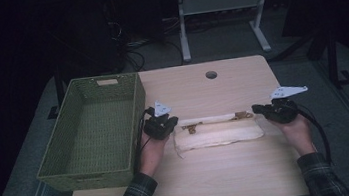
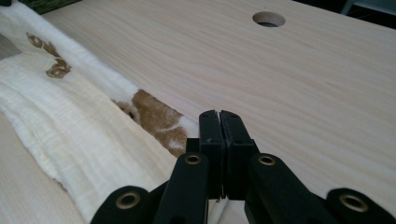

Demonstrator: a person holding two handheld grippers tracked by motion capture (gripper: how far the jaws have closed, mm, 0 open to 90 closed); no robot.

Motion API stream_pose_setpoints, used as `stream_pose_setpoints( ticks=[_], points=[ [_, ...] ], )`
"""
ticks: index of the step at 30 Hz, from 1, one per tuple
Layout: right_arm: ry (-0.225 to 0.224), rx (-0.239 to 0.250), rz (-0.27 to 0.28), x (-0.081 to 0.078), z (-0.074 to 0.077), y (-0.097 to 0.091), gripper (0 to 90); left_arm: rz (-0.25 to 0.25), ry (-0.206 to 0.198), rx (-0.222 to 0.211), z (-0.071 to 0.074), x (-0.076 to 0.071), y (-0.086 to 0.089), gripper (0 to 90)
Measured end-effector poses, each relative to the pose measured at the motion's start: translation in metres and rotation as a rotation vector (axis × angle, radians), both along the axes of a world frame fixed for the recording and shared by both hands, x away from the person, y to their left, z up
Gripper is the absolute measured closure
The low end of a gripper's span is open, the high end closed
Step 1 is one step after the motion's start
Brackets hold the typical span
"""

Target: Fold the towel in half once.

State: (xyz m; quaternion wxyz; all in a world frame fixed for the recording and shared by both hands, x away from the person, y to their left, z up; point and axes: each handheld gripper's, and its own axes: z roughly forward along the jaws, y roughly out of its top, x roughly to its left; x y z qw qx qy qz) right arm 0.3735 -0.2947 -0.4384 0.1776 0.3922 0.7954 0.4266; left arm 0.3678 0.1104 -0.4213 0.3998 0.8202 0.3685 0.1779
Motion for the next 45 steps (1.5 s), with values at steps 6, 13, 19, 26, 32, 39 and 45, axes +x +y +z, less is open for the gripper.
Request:
stream_pose_setpoints(
  ticks=[6, 13, 19, 26, 32, 39, 45],
  points=[
    [0.023, -0.01, 0.008, -0.011, -0.007, -0.006, 88.5, -0.034, -0.004, 0.024, -0.002, -0.009, -0.004, 88.1],
    [0.019, -0.013, 0.026, -0.022, -0.009, -0.007, 88.5, -0.081, 0.004, 0.047, -0.003, -0.021, -0.002, 88.1],
    [0.016, -0.025, 0.043, -0.038, -0.006, -0.006, 88.5, -0.107, 0.021, 0.065, -0.006, -0.028, 0.001, 88.1],
    [0.029, -0.039, 0.062, -0.05, -0.012, -0.004, 88.5, -0.131, 0.046, 0.092, -0.014, -0.037, 0.0, 88.1],
    [0.067, -0.055, 0.073, -0.057, -0.022, -0.005, 88.5, -0.151, 0.083, 0.124, -0.022, -0.041, -0.004, 88.1],
    [0.098, -0.061, 0.084, -0.062, -0.032, -0.004, 86.6, -0.171, 0.106, 0.163, -0.029, -0.04, -0.006, 87.1],
    [0.07, -0.017, 0.054, -0.062, -0.024, -0.01, 65.8, -0.16, 0.082, 0.116, -0.018, -0.042, -0.006, 66.2]
  ],
)
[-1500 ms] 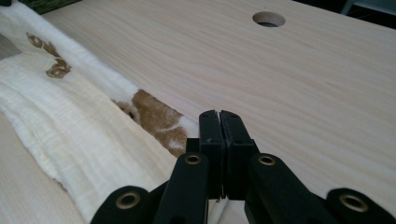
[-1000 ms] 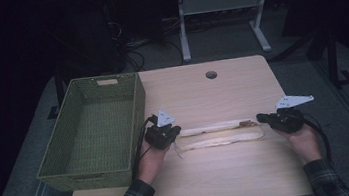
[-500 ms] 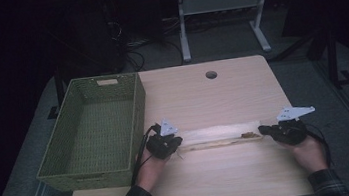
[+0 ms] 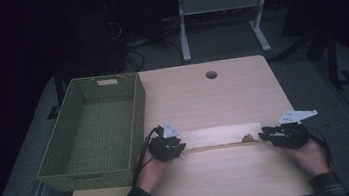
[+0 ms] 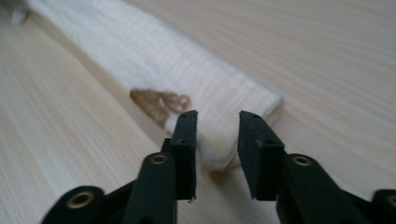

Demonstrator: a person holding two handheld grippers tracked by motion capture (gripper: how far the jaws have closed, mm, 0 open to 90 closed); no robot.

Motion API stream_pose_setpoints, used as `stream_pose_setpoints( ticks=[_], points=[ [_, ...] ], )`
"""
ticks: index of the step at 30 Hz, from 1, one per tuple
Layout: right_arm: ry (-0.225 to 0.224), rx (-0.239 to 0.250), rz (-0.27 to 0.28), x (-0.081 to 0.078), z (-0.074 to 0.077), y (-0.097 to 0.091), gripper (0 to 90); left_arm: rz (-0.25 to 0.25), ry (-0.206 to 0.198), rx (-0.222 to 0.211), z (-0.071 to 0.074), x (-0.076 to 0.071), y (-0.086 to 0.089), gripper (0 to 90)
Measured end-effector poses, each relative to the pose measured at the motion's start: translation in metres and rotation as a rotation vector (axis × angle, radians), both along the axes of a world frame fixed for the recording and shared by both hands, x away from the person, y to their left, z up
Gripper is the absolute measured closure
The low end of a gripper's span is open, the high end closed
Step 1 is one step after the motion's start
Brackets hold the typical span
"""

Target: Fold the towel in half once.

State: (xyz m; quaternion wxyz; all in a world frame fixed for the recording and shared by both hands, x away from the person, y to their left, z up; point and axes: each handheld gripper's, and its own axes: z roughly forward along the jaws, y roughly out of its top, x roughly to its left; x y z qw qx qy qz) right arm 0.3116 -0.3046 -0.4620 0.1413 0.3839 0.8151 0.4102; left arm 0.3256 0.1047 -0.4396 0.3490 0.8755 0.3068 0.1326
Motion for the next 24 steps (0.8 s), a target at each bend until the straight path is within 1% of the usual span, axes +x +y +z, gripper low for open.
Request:
stream_pose_setpoints(
  ticks=[1, 3, 4, 7, 9, 10, 11, 12, 13, 15, 17, 19, 21, 23, 24],
  points=[
    [-0.003, 0.012, -0.007, 0.001, 0.003, -0.001, 63.8, -0.003, 0.003, -0.018, 0.003, 0.0, -0.001, 61.8],
    [-0.007, 0.026, -0.021, 0.003, 0.007, -0.003, 61.1, -0.021, -0.004, -0.025, 0.007, 0.002, -0.002, 55.7],
    [-0.008, 0.027, -0.023, 0.004, 0.008, -0.004, 60.3, -0.036, -0.007, -0.032, 0.008, 0.005, -0.003, 53.3],
    [-0.002, 0.007, -0.039, 0.012, 0.012, -0.003, 56.8, -0.056, -0.001, -0.053, 0.012, 0.012, -0.006, 48.8],
    [-0.013, 0.002, -0.048, 0.016, 0.013, -0.002, 56.6, -0.072, 0.0, -0.064, 0.015, 0.016, -0.008, 46.3],
    [-0.009, 0.003, -0.053, 0.017, 0.014, -0.002, 55.9, -0.081, 0.004, -0.074, 0.016, 0.019, -0.01, 44.9],
    [-0.008, 0.002, -0.06, 0.02, 0.014, -0.002, 55.5, -0.088, 0.01, -0.081, 0.016, 0.022, -0.012, 44.2],
    [-0.01, -0.001, -0.066, 0.022, 0.014, -0.002, 55.4, -0.094, 0.011, -0.079, 0.016, 0.025, -0.014, 43.1],
    [-0.006, 0.0, -0.07, 0.025, 0.015, -0.001, 55.4, -0.104, 0.007, -0.072, 0.017, 0.027, -0.016, 42.1],
    [-0.009, -0.003, -0.074, 0.029, 0.015, 0.0, 55.4, -0.116, 0.005, -0.077, 0.018, 0.032, -0.02, 41.6],
    [-0.002, -0.003, -0.081, 0.033, 0.015, 0.002, 55.4, -0.132, -0.004, -0.07, 0.018, 0.037, -0.024, 41.2],
    [-0.006, -0.003, -0.085, 0.036, 0.014, 0.003, 55.4, -0.141, -0.003, -0.075, 0.018, 0.043, -0.029, 41.0],
    [0.0, -0.008, -0.092, 0.04, 0.011, 0.004, 55.4, -0.162, 0.002, -0.064, 0.017, 0.049, -0.033, 40.7],
    [0.009, -0.011, -0.1, 0.043, 0.009, 0.003, 55.4, -0.171, 0.008, -0.073, 0.015, 0.054, -0.038, 40.2],
    [0.01, -0.011, -0.104, 0.044, 0.008, 0.003, 55.4, -0.183, 0.009, -0.068, 0.013, 0.059, -0.04, 40.2]
  ],
)
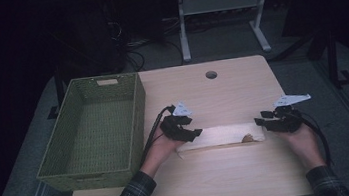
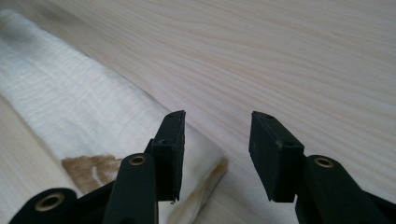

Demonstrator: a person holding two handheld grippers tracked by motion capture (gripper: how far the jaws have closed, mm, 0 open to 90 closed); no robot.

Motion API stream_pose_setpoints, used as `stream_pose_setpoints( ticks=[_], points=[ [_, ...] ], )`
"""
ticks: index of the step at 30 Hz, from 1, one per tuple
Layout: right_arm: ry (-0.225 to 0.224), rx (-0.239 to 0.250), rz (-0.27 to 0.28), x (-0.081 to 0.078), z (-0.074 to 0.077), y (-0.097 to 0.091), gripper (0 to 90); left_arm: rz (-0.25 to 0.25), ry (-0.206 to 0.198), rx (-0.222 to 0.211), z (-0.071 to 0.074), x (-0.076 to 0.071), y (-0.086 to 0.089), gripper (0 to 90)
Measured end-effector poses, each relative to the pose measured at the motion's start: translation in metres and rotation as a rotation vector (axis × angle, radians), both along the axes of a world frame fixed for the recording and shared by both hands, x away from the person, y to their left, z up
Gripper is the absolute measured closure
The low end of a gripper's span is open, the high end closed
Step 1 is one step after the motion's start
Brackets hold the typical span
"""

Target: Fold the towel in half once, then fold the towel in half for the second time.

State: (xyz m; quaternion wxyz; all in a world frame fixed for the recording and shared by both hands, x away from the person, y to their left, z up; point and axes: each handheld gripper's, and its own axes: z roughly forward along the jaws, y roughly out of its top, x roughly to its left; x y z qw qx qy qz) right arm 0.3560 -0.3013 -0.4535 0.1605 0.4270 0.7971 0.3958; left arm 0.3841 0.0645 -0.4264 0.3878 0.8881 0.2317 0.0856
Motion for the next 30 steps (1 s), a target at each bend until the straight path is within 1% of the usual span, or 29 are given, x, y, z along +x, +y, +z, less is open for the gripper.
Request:
stream_pose_setpoints(
  ticks=[5, 8, 9, 10, 13, 14, 15, 16, 18, 20, 22, 24, 25, 26, 27, 28, 29, 30],
  points=[
    [0.014, -0.002, -0.007, 0.006, -0.005, 0.001, 55.4, -0.023, 0.023, 0.005, -0.009, 0.012, -0.012, 39.3],
    [0.021, 0.004, -0.008, 0.008, -0.007, 0.002, 55.4, -0.046, 0.037, 0.025, -0.016, 0.018, -0.017, 39.0],
    [0.027, 0.002, -0.011, 0.009, -0.008, 0.003, 55.4, -0.046, 0.048, 0.021, -0.018, 0.019, -0.019, 39.1],
    [0.024, -0.006, -0.007, 0.009, -0.009, 0.003, 55.4, -0.052, 0.05, 0.03, -0.019, 0.02, -0.019, 39.1],
    [0.033, -0.012, -0.006, 0.009, -0.011, 0.004, 55.4, -0.052, 0.076, 0.025, -0.026, 0.023, -0.022, 39.2],
    [0.034, -0.011, -0.006, 0.01, -0.011, 0.004, 55.4, -0.066, 0.08, 0.042, -0.028, 0.024, -0.022, 39.2],
    [0.037, -0.007, -0.006, 0.01, -0.012, 0.004, 55.4, -0.061, 0.089, 0.034, -0.031, 0.024, -0.023, 39.3],
    [0.041, -0.006, -0.007, 0.01, -0.012, 0.005, 55.4, -0.067, 0.096, 0.047, -0.032, 0.024, -0.024, 39.3],
    [0.042, -0.012, -0.001, 0.01, -0.013, 0.005, 55.4, -0.072, 0.1, 0.055, -0.035, 0.024, -0.025, 39.4],
    [0.045, -0.011, -0.001, 0.01, -0.013, 0.005, 55.5, -0.08, 0.103, 0.073, -0.037, 0.024, -0.025, 39.6],
    [0.055, -0.011, -0.001, 0.01, -0.014, 0.005, 55.5, -0.077, 0.099, 0.063, -0.038, 0.023, -0.026, 40.4],
    [0.074, -0.018, 0.0, 0.01, -0.016, 0.006, 55.5, -0.082, 0.091, 0.072, -0.038, 0.023, -0.026, 41.2],
    [0.068, -0.026, 0.006, 0.01, -0.017, 0.006, 55.5, -0.088, 0.085, 0.082, -0.038, 0.022, -0.026, 41.7],
    [0.076, -0.026, 0.006, 0.01, -0.018, 0.007, 55.5, -0.084, 0.085, 0.077, -0.038, 0.021, -0.027, 42.2],
    [0.078, -0.031, 0.006, 0.01, -0.018, 0.008, 55.5, -0.094, 0.078, 0.086, -0.038, 0.021, -0.027, 44.0],
    [0.081, -0.033, 0.005, 0.009, -0.019, 0.009, 55.8, -0.092, 0.078, 0.082, -0.038, 0.019, -0.028, 45.1],
    [0.077, -0.035, 0.009, 0.01, -0.019, 0.009, 56.0, -0.103, 0.074, 0.095, -0.037, 0.02, -0.028, 46.1],
    [0.079, -0.033, 0.01, 0.01, -0.019, 0.009, 56.3, -0.098, 0.078, 0.089, -0.037, 0.019, -0.029, 47.4]
  ],
)
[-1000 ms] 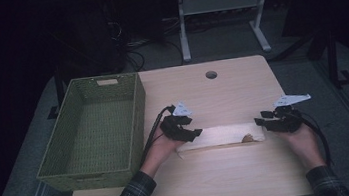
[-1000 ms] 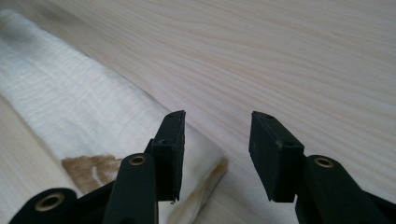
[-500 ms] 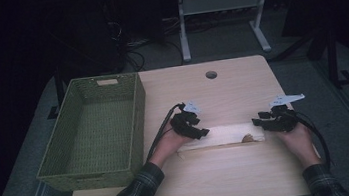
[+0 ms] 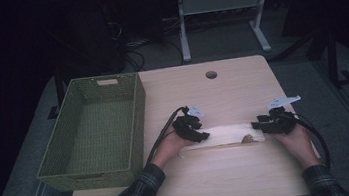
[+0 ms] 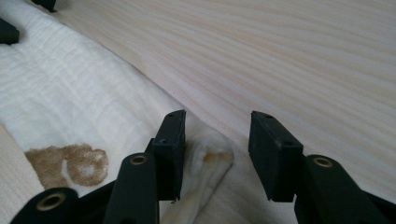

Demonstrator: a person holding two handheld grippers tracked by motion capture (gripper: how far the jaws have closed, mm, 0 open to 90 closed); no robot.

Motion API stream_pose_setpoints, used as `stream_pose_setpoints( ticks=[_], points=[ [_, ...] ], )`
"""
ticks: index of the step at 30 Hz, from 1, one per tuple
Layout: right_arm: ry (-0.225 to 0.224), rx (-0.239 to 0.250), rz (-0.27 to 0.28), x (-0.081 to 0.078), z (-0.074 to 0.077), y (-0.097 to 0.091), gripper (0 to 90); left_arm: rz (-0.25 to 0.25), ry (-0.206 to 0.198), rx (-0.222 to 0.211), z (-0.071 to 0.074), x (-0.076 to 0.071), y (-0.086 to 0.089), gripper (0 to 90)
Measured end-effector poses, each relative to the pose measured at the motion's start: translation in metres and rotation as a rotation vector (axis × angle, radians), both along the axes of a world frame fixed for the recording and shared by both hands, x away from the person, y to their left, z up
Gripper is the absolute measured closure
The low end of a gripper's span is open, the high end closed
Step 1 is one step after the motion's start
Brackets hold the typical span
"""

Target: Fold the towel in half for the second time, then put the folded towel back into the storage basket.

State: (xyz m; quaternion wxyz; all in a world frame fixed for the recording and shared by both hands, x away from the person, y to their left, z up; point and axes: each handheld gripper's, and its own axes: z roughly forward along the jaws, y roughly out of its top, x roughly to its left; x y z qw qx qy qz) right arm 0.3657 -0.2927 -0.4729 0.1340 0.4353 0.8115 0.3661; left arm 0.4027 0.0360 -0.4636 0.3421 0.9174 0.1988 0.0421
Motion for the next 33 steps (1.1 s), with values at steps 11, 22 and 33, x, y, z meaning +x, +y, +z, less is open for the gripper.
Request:
stream_pose_setpoints(
  ticks=[11, 22, 33],
  points=[
    [0.023, 0.014, 0.008, -0.001, 0.0, 0.001, 66.8, -0.053, 0.034, -0.005, 0.002, -0.004, -0.003, 74.3],
    [0.026, 0.026, 0.033, -0.004, 0.0, 0.004, 82.8, -0.045, 0.051, 0.016, 0.005, -0.007, -0.005, 84.1],
    [-0.003, 0.022, 0.019, -0.004, 0.006, 0.003, 84.3, -0.012, 0.058, -0.067, 0.023, -0.015, 0.003, 84.5]
  ],
)
